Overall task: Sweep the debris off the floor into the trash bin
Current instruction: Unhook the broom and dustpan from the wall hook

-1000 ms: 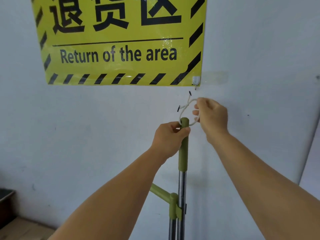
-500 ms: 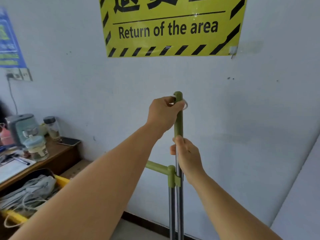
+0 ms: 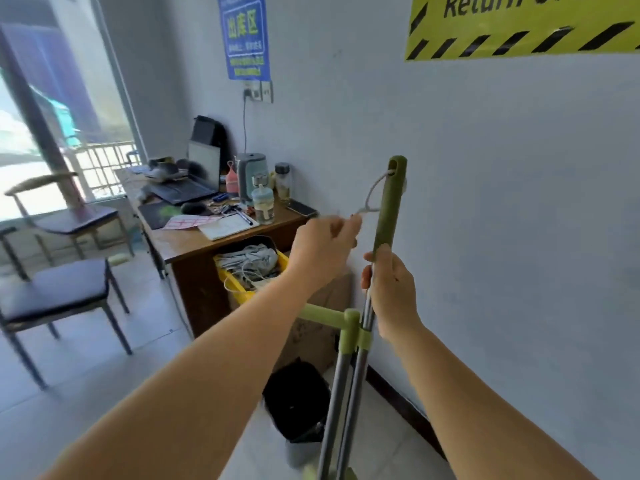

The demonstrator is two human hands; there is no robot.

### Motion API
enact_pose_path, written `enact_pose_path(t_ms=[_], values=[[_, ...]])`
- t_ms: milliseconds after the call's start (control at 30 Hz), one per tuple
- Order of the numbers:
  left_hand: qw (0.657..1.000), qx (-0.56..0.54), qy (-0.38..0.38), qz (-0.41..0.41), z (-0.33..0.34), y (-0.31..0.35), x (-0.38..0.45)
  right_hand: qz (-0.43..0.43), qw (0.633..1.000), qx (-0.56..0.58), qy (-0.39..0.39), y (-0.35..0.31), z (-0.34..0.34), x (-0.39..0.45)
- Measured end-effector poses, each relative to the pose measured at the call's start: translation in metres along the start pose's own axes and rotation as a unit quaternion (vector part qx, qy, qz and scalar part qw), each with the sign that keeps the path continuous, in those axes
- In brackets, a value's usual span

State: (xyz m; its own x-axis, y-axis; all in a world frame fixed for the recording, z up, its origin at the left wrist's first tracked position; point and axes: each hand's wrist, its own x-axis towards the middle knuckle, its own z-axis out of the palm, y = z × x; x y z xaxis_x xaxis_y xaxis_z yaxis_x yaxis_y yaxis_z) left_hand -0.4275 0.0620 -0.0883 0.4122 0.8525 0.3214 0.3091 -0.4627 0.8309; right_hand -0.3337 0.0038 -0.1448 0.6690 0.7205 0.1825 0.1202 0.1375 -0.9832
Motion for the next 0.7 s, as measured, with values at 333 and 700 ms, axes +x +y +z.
enact_pose_path(t_ms=[333, 700], values=[[0.909, 0.309, -0.226, -0.163, -0.081, -0.108, -0.090, 0.042, 0.971, 0.104, -0.211, 0.005, 0.108, -0.056], [0.875, 0.274, -0.160, -0.366, -0.218, -0.187, -0.179, 0.089, 0.883, 0.103, -0.450, -0.011, 0.262, -0.173]])
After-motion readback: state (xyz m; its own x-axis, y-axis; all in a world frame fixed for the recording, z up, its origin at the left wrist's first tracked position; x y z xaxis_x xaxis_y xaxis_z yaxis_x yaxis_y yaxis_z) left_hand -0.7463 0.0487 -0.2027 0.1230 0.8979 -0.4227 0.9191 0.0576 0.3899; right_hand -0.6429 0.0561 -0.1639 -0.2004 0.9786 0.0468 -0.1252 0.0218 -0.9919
